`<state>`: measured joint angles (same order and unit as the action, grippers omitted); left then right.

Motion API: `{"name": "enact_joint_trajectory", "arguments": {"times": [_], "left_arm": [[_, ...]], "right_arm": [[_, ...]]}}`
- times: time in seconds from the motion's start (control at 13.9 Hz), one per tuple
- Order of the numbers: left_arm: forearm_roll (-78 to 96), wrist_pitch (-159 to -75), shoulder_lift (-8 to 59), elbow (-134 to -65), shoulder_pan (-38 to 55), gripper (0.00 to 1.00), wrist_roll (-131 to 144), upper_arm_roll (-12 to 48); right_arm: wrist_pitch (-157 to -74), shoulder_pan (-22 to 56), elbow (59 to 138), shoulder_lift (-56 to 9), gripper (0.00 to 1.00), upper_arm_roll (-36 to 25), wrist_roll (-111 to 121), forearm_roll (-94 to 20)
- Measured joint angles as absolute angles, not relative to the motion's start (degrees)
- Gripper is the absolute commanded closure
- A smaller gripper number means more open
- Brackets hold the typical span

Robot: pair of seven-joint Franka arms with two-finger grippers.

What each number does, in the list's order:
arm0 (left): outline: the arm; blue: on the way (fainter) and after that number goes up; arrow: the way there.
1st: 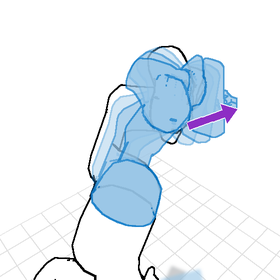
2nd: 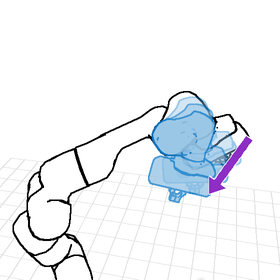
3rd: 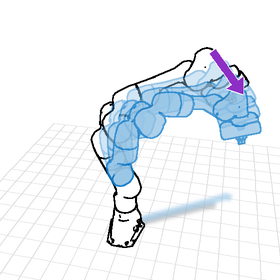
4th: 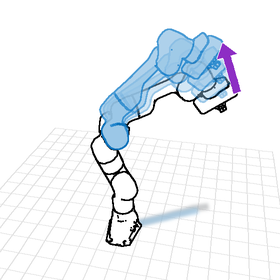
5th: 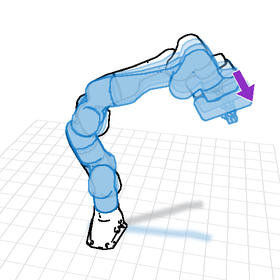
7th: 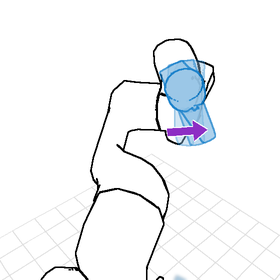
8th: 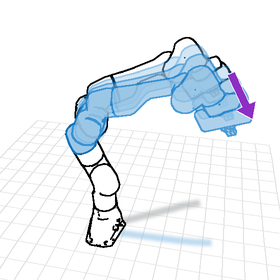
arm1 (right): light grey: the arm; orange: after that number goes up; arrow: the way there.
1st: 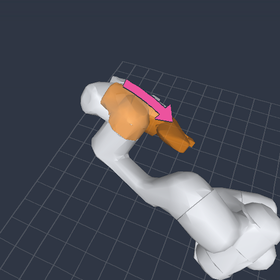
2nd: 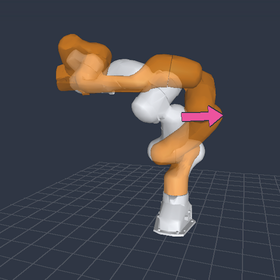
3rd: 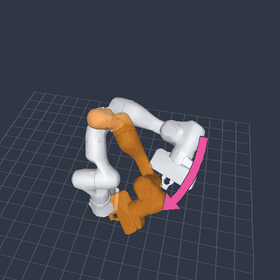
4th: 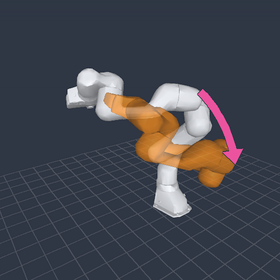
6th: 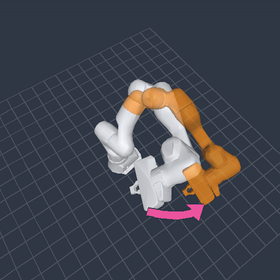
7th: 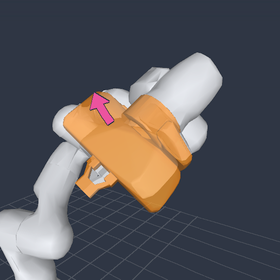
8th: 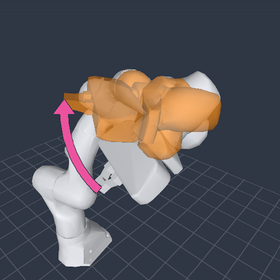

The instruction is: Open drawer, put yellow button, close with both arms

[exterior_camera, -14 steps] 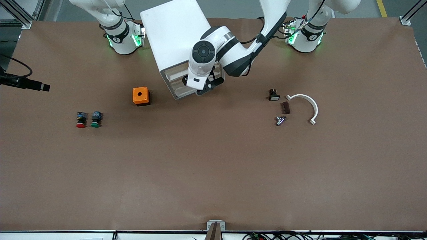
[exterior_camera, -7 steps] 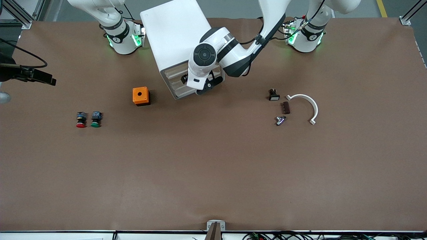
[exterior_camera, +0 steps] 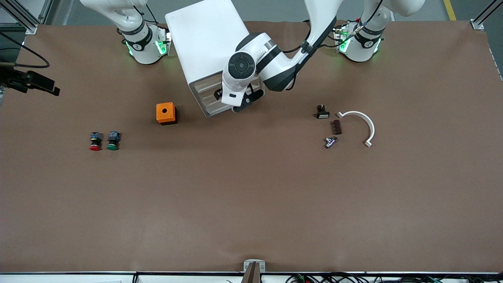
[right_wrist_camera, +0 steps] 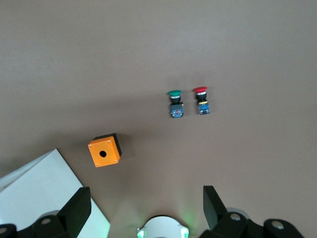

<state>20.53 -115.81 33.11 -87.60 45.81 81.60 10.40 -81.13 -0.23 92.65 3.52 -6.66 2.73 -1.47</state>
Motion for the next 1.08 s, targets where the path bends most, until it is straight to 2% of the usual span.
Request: {"name": "enact_joint_trajectory", "arguments": {"times": [0.22, 0.58, 1.08], "left_arm": [[19.1, -115.3, 32.2, -86.4, 40.7, 0.0, 81.6, 10.0], [5.1, -99.8, 27.2, -78.9, 27.6, 0.0, 73.1, 10.0], [3.8, -82.0, 16.3, -78.5, 12.2, 0.0, 41.6, 10.1]], "right_arm": [[-79.8, -2.0, 92.7, 4.3, 0.0, -6.6, 5.8, -1.5], [-80.6, -4.8, 92.8, 4.4, 0.0, -3.1, 5.9, -1.5], [-80.3, -2.9, 94.9, 6.6, 0.0, -3.3, 5.9, -1.5]]}}
